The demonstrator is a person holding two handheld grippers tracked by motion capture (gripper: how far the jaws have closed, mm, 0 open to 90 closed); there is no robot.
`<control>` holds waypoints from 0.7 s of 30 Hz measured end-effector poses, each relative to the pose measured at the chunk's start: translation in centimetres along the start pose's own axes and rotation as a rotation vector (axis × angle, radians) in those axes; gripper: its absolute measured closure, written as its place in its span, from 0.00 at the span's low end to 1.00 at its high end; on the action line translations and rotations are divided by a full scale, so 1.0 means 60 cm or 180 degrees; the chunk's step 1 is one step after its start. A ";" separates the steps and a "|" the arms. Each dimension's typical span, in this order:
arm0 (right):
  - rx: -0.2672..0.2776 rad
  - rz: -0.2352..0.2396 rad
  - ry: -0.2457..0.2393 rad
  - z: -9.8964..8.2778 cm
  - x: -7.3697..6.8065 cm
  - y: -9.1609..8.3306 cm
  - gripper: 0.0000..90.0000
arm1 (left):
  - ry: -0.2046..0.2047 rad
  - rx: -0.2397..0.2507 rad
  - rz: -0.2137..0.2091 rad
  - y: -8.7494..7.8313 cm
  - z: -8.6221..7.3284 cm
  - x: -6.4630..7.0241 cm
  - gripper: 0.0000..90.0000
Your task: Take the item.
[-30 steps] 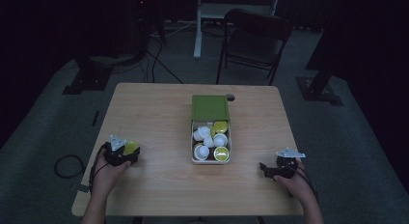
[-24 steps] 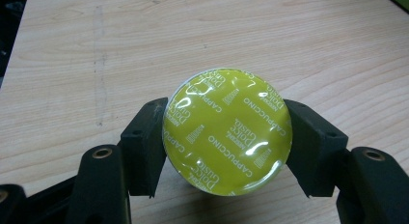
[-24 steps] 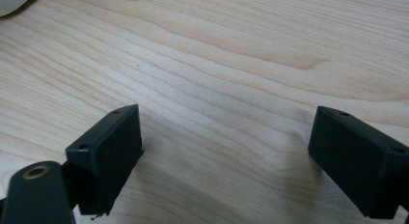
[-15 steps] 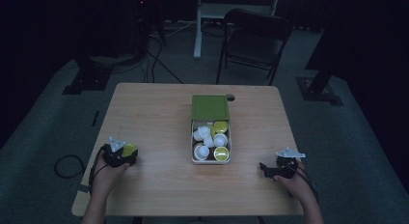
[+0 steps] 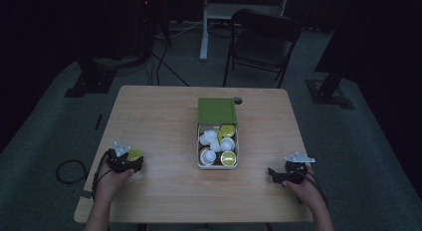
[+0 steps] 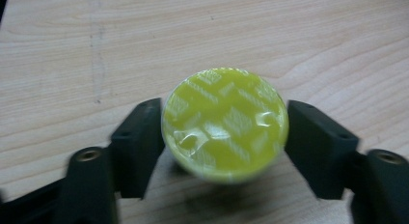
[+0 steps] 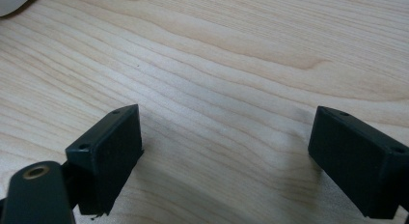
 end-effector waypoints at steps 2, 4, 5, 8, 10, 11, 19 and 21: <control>-0.0001 0.0000 0.0000 0.000 0.000 0.000 0.12 | 0.0003 0.0005 0.0007 -0.001 0.002 -0.001 0.24; 0.0002 0.0001 0.0001 0.000 0.000 0.000 0.12 | 0.0020 0.0035 -0.0030 -0.005 0.009 0.002 0.21; 0.0002 0.0000 0.0001 0.000 0.000 0.000 0.12 | 0.0042 0.0054 -0.0020 -0.006 0.012 0.003 0.21; 0.0001 0.0000 0.0003 0.000 0.000 0.000 0.12 | 0.0055 0.0147 -0.0063 -0.012 0.025 0.008 0.20; 0.0000 0.0000 0.0005 0.000 0.000 0.000 0.12 | 0.0027 0.0250 -0.0144 -0.017 0.035 0.014 0.20; 0.0000 0.0000 0.0004 0.000 0.000 0.000 0.12 | 0.0064 0.0267 -0.0161 -0.020 0.040 0.017 0.20; 0.0002 -0.0001 0.0001 0.000 0.000 0.000 0.12 | 0.0176 0.0497 -0.0357 -0.033 0.070 0.044 0.20; 0.0002 0.0000 0.0001 0.000 0.000 0.000 0.12 | 0.0213 0.0539 -0.0422 -0.034 0.074 0.052 0.20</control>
Point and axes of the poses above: each handheld gripper's, and its own axes: y roughly forward along the jaws, z roughly out of its top, x roughly to its right, the point moved 4 cm from there along y, roughly forward along the jaws, and after that the axes turned 1 degree about x, right-handed, at the moved point
